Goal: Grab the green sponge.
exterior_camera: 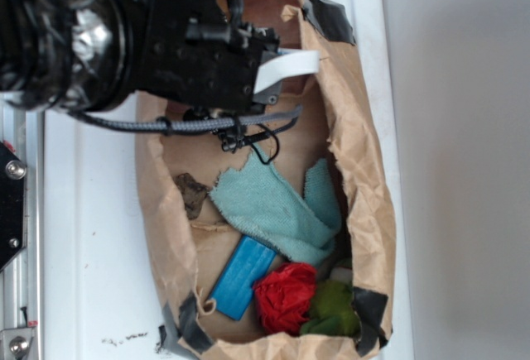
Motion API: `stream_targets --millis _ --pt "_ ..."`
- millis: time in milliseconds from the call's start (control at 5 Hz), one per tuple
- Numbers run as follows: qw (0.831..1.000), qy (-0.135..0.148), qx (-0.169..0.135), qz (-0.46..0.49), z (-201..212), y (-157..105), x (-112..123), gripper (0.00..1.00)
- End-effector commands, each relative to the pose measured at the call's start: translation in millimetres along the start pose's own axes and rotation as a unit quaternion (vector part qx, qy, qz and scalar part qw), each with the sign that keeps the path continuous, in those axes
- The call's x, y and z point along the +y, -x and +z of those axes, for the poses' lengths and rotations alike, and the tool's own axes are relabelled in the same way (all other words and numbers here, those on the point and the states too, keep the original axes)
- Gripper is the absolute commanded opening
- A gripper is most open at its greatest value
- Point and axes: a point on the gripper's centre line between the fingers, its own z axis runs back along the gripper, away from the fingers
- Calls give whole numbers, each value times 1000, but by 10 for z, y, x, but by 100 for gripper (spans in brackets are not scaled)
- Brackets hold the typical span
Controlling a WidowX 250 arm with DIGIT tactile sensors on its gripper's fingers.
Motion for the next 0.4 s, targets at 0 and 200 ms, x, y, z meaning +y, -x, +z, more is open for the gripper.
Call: stream_targets --millis 0,200 --pt "1000 -17 -17 -4 -20 2 8 100" --pt "999 -27 -22 -13 -69 54 -35 100"
